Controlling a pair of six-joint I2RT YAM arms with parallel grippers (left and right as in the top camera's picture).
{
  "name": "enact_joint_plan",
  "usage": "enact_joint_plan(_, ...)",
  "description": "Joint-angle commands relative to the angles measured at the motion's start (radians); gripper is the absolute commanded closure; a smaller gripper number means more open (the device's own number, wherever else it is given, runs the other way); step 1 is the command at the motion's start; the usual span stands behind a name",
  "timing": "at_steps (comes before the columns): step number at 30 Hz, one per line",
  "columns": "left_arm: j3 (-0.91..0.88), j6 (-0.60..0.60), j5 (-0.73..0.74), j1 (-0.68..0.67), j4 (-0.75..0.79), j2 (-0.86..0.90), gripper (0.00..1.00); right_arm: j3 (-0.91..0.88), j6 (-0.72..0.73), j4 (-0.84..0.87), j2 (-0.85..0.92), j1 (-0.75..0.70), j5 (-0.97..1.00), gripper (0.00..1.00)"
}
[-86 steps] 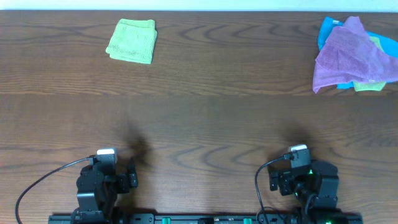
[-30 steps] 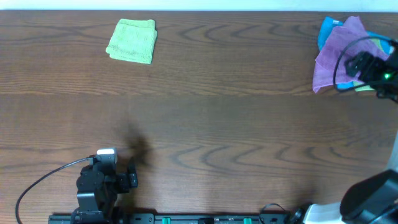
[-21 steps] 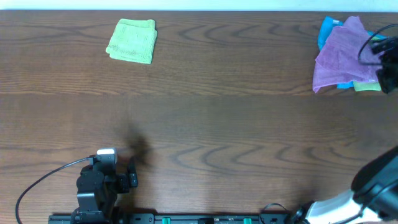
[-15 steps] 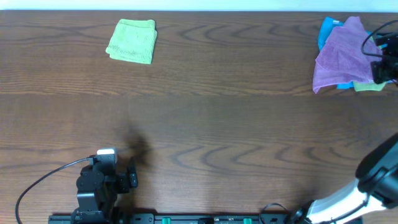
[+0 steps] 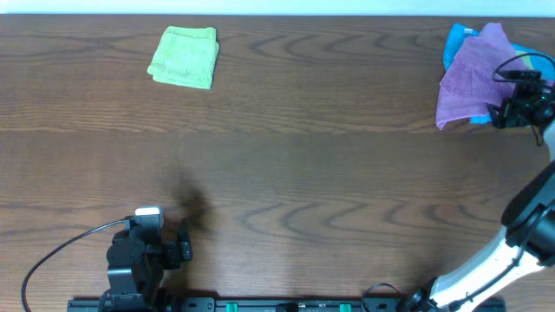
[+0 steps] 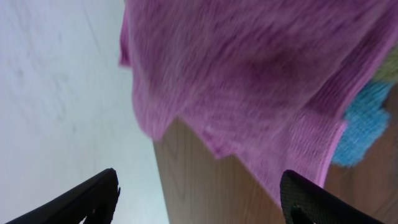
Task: Fold the cloth
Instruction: 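Grasp the purple cloth on top of the pile with the right gripper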
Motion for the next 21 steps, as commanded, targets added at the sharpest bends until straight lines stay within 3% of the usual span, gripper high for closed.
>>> enact_joint_plan(1,-0.038,0.018,0.003,0.0,-0.041,-0.006,0.05,0.013,0.03,0.037,0.028,-0.013,0.079,0.21)
enact_joint_plan(2,-0.038,0.018,0.003,0.0,-0.041,-0.006,0.05,0.013,0.03,0.061,0.037,-0.015,0.088,0.25)
enact_joint_plan(10,-0.038,0.018,0.003,0.0,-0.041,-0.006,0.05,0.013,0.048,0.081,0.086,-0.02,0.14,0.27)
enact_joint_plan(13,-0.038,0.018,0.003,0.0,-0.041,-0.006,0.05,0.013,0.048,0.082,0.106,-0.02,0.16,0.46)
enact_joint_plan(14,-0.038,0.018,0.003,0.0,-0.041,-0.006,0.05,0.013,0.048,0.084,0.114,-0.02,0.167,0.58)
enact_joint_plan(15,-0.038,0.018,0.003,0.0,-0.041,-0.006,0.05,0.013,0.048,0.089,0.119,-0.02,0.167,0.87)
enact_joint_plan(16,-0.038,0.018,0.003,0.0,-0.041,-0.006,0.05,0.013,0.048,0.09,0.123,-0.02,0.167,0.99)
enact_joint_plan(19,-0.038,0.018,0.003,0.0,-0.041,-0.006,0.05,0.013,0.03,0.138,0.122,-0.016,0.109,0.99)
enact_joint_plan(21,-0.038,0.018,0.003,0.0,-0.041,-0.006,0.05,0.013,-0.028,0.257,0.119,-0.009,-0.021,0.99)
